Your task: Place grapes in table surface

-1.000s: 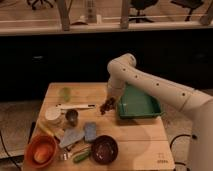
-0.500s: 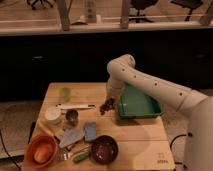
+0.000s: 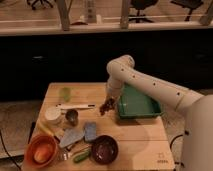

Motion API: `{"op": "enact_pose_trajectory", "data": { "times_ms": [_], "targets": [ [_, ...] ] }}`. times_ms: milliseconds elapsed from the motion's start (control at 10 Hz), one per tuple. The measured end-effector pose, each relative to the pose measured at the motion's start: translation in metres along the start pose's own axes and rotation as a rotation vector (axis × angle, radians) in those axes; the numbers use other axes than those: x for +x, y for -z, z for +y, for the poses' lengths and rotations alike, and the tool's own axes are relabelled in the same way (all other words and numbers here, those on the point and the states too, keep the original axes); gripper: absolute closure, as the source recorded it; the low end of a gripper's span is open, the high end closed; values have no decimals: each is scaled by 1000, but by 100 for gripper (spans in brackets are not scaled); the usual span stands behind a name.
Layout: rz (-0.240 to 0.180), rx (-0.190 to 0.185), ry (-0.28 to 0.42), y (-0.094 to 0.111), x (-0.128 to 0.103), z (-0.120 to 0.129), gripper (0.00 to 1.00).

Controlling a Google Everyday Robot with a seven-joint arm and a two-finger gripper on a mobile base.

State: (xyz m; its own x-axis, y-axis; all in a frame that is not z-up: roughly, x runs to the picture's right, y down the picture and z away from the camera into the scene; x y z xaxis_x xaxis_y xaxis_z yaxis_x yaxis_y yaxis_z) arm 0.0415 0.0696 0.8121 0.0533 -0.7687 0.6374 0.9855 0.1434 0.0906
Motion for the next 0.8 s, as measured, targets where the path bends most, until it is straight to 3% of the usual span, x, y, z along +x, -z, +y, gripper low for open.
{"op": "enact_pose_trajectory", "data": {
  "times_ms": [800],
  "targets": [
    [-19,10,16,-11,2,-1,96]
  ]
}}
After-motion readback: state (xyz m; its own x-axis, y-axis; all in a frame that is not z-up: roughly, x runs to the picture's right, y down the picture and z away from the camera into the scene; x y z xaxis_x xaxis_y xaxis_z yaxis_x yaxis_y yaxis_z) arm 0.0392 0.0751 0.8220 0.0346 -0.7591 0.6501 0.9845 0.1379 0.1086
